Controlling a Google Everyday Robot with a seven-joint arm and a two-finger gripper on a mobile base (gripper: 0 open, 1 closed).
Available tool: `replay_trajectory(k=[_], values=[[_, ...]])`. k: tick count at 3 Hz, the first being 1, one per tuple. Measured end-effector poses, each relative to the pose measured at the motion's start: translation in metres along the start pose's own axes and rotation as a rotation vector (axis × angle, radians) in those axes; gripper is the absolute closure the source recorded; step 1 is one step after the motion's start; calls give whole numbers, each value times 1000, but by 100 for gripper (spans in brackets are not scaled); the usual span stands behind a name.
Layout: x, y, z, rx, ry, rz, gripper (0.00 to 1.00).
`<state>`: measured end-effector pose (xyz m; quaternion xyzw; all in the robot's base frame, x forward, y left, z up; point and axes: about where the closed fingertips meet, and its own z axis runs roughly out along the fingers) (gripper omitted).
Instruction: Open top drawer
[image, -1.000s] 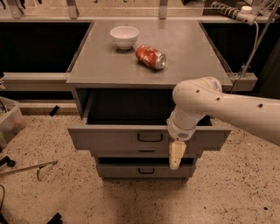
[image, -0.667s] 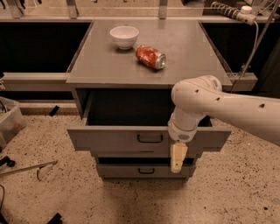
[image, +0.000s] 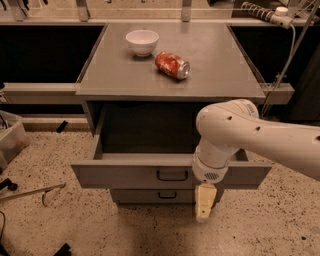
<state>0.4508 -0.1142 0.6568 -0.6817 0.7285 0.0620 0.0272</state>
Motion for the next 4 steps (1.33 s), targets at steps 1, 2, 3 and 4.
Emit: replay_trajectory(k=[1,2,3,4], values=[[0,1,0,-3,0,-2,0],[3,12,-1,-26,4,-4,0],[8,47,-3,-83,3,3,0],[11,87,-8,-149,1,1,0]])
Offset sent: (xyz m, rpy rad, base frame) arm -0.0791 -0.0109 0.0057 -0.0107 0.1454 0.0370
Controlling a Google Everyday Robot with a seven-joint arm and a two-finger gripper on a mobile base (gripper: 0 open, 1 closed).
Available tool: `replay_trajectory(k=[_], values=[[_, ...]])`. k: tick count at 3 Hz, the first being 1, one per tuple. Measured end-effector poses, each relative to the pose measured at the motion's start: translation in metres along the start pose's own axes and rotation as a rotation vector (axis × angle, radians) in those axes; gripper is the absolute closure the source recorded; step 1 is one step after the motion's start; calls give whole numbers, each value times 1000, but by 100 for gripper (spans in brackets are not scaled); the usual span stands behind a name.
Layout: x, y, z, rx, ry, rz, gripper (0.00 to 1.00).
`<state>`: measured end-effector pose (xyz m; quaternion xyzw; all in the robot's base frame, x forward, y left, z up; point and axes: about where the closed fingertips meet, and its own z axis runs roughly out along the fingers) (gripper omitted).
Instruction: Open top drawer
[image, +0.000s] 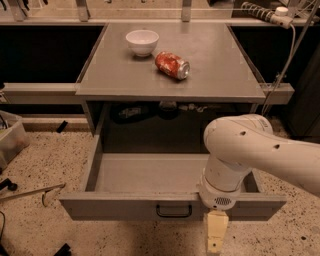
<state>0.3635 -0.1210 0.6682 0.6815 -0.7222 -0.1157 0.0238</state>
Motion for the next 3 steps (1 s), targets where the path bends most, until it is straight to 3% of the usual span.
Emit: replay_trajectory(k=[1,2,3], values=[[0,0,0,-1,0,0,0],[1,25,13,-58,27,-3,0],[1,27,12,-60,28,-4,0]])
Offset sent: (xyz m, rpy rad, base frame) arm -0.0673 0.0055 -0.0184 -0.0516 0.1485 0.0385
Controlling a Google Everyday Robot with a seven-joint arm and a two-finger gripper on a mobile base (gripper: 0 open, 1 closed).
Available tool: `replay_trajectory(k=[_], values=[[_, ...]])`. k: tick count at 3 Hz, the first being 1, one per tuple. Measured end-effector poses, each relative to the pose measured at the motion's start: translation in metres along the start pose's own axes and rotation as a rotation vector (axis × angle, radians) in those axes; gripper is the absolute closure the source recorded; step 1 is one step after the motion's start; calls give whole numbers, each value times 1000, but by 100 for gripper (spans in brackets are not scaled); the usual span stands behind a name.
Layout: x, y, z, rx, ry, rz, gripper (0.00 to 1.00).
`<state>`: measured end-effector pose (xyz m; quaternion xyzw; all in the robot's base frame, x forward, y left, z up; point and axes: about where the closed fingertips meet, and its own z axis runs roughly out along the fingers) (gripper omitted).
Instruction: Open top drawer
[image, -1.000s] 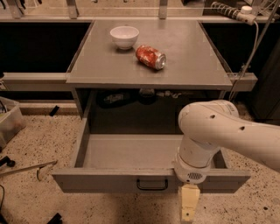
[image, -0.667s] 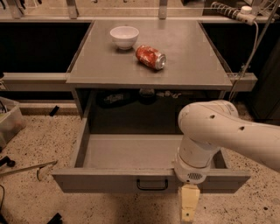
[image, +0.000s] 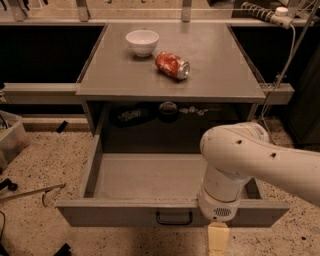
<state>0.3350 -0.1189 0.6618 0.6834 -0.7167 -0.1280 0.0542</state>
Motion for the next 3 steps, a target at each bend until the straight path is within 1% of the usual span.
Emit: replay_trajectory(k=[1,2,3], values=[[3,23,-1,-16,-6,22,0],[9,68,-3,-53,-18,66,0],[10,72,-4,-56,-21,74,0]])
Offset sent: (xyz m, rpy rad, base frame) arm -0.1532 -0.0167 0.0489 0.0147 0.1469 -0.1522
